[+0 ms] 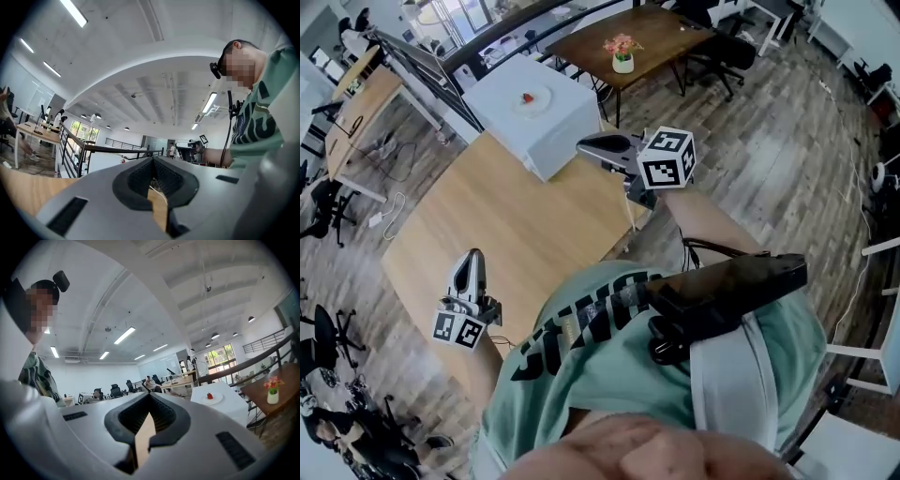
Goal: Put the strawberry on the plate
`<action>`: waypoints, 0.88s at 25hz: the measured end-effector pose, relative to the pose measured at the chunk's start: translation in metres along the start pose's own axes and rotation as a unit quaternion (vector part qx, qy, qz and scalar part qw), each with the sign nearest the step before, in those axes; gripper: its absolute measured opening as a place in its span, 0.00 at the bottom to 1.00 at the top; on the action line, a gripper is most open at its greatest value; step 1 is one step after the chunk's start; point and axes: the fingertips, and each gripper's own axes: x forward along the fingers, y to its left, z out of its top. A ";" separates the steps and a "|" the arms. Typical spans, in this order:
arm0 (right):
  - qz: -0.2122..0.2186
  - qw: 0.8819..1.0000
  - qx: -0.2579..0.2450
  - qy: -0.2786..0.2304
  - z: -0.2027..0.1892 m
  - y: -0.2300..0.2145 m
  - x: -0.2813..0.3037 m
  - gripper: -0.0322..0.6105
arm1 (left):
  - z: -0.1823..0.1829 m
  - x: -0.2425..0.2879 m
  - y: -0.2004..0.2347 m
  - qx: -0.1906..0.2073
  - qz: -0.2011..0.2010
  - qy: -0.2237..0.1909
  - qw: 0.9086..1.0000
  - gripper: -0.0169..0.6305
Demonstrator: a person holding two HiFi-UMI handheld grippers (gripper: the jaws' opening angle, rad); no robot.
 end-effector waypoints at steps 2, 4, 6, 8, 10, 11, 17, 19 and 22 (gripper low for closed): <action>0.008 1.000 -0.006 -0.008 -0.003 0.020 -0.016 0.06 | 0.001 -0.019 -0.021 0.001 0.006 -0.008 1.000 0.04; 0.012 1.000 -0.004 -0.016 -0.008 0.035 -0.036 0.06 | -0.004 -0.032 -0.047 -0.001 0.006 -0.011 1.000 0.04; 0.015 1.000 0.003 -0.019 -0.019 0.049 -0.061 0.06 | -0.014 -0.039 -0.079 -0.009 0.001 -0.006 1.000 0.04; 0.019 1.000 0.002 -0.011 -0.036 0.065 -0.091 0.06 | -0.026 -0.041 -0.116 -0.018 -0.014 0.002 1.000 0.04; 0.014 1.000 0.005 0.002 -0.058 0.077 -0.125 0.06 | -0.038 -0.038 -0.153 -0.029 -0.029 0.012 0.999 0.04; 0.008 1.000 0.010 0.007 -0.069 0.083 -0.143 0.06 | -0.044 -0.037 -0.170 -0.037 -0.038 0.017 0.998 0.04; -0.048 0.998 0.034 0.015 -0.102 0.093 -0.200 0.06 | -0.050 -0.025 -0.210 -0.041 -0.091 0.035 0.994 0.04; -0.060 0.998 0.029 0.018 -0.107 0.102 -0.205 0.06 | -0.048 -0.029 -0.206 -0.045 -0.100 0.032 0.993 0.04; -0.087 0.996 0.025 0.011 -0.106 0.120 -0.201 0.06 | -0.041 -0.041 -0.196 -0.045 -0.125 0.025 0.991 0.04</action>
